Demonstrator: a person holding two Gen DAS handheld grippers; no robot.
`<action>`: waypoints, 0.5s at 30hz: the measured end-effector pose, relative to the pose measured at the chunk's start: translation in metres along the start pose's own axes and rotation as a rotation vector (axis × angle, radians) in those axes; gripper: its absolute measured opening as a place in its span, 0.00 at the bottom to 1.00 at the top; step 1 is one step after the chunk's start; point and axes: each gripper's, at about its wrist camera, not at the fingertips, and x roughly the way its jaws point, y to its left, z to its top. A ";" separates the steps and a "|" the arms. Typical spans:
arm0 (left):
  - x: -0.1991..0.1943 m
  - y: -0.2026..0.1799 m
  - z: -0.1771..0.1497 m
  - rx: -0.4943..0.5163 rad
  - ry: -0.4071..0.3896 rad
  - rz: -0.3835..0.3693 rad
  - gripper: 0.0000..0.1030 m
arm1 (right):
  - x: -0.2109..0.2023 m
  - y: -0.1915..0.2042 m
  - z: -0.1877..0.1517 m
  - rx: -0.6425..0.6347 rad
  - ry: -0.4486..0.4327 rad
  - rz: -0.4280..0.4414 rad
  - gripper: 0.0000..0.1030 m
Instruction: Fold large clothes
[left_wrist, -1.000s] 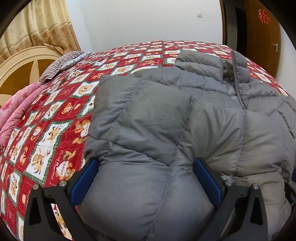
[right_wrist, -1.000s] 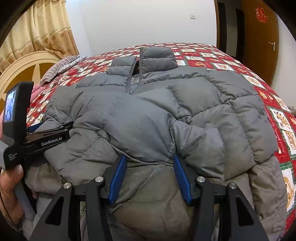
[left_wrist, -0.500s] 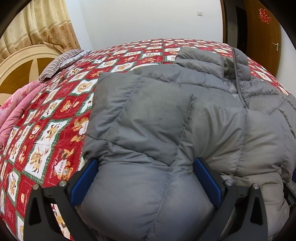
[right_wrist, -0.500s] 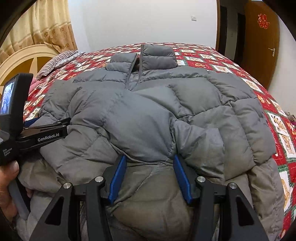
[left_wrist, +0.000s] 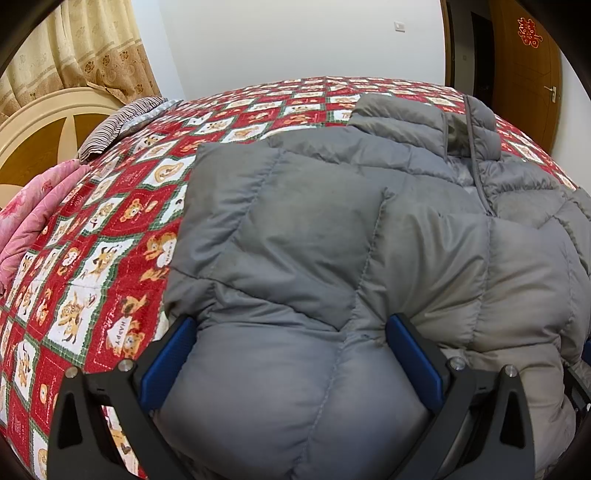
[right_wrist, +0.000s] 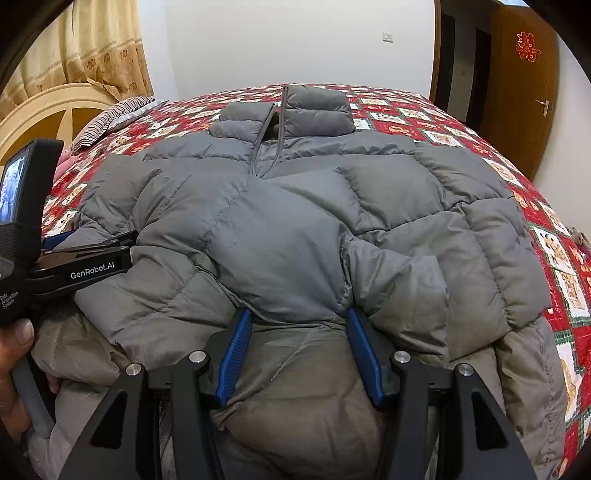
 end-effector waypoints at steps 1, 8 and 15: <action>0.000 0.000 0.000 0.000 0.000 0.000 1.00 | 0.000 0.000 0.000 -0.001 0.000 -0.001 0.53; 0.000 0.000 0.000 0.001 0.000 0.001 1.00 | 0.001 0.002 0.000 -0.009 0.001 -0.012 0.53; 0.000 0.000 -0.001 0.002 -0.001 0.001 1.00 | 0.000 0.003 0.000 -0.012 0.000 -0.015 0.54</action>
